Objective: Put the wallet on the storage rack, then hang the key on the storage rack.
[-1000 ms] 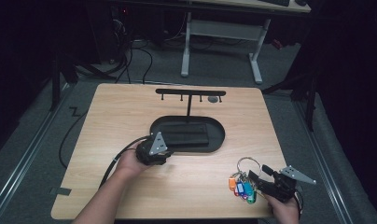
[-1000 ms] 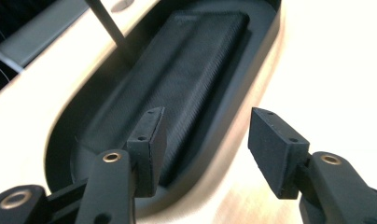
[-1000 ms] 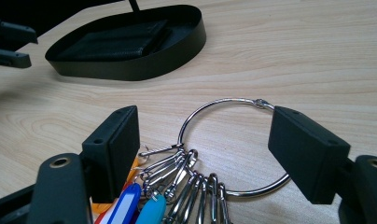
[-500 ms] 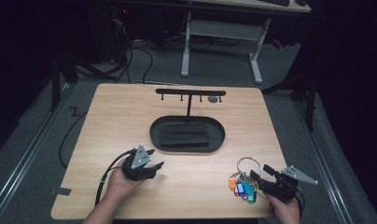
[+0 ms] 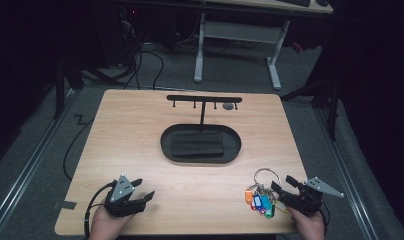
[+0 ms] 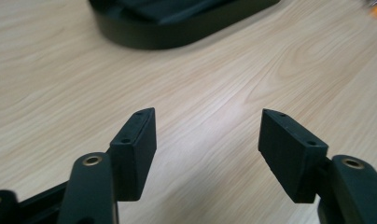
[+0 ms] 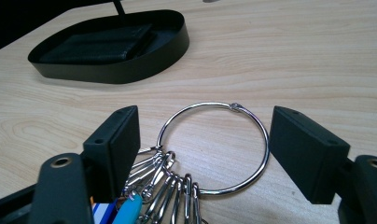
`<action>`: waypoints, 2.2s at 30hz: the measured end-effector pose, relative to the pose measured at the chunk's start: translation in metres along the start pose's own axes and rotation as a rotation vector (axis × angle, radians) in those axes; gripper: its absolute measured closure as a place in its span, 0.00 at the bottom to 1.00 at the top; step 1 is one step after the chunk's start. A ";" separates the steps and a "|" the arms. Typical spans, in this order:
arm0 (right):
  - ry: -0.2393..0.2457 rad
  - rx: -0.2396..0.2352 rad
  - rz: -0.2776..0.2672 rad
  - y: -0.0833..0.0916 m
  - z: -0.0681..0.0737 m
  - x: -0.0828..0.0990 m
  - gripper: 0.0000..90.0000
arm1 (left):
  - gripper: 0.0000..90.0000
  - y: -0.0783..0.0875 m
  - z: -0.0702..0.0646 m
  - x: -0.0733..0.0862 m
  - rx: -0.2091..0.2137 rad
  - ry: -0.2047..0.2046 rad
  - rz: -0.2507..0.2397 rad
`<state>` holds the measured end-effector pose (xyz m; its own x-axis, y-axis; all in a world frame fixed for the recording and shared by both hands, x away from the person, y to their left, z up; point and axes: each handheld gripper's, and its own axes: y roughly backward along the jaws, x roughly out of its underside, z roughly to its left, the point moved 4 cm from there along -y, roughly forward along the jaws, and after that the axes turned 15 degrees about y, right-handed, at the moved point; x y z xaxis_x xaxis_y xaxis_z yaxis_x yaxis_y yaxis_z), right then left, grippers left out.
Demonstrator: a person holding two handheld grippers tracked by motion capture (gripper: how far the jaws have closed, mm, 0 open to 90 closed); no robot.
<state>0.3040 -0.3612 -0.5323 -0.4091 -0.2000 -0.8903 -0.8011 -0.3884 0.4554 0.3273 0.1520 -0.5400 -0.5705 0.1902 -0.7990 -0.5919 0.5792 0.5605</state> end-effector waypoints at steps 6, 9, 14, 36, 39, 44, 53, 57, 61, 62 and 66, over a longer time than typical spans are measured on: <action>0.011 0.021 0.045 -0.002 0.000 0.000 0.29 | 0.38 0.000 0.007 -0.006 0.055 0.024 -0.050; 0.035 0.010 0.105 -0.007 0.003 -0.001 0.26 | 0.34 -0.004 0.010 -0.006 0.059 0.048 -0.047; 0.066 0.005 0.181 -0.015 0.008 -0.006 0.26 | 0.33 -0.007 0.012 -0.006 0.037 0.043 0.003; 0.219 0.029 0.538 -0.030 0.002 -0.034 0.34 | 0.23 -0.003 0.009 -0.015 0.106 0.022 0.001; 0.260 0.027 0.577 -0.034 0.003 -0.037 0.34 | 0.23 -0.004 0.009 -0.016 0.105 0.023 0.001; 0.263 0.002 0.620 -0.037 0.002 -0.041 0.35 | 0.23 -0.006 0.006 -0.016 0.105 0.001 0.002; 0.302 -0.014 0.750 -0.045 -0.008 -0.045 0.37 | 0.24 -0.008 0.003 -0.013 0.113 -0.028 0.026; 0.324 -0.019 0.803 -0.050 -0.013 -0.044 0.39 | 0.24 -0.010 0.003 -0.012 0.106 -0.042 0.044; 0.340 -0.040 0.845 -0.057 -0.017 -0.045 0.41 | 0.24 -0.009 0.001 -0.011 0.115 -0.044 0.042; 0.339 -0.045 0.849 -0.059 -0.018 -0.045 0.42 | 0.25 -0.010 0.000 -0.011 0.116 -0.044 0.045; 0.354 -0.056 0.873 -0.064 -0.022 -0.047 0.44 | 0.25 -0.011 -0.001 -0.012 0.116 -0.055 0.049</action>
<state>0.3840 -0.3464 -0.5197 -0.6906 -0.6989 -0.1861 -0.2478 -0.0131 0.9687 0.3404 0.1425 -0.5368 -0.5633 0.2623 -0.7835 -0.4924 0.6549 0.5733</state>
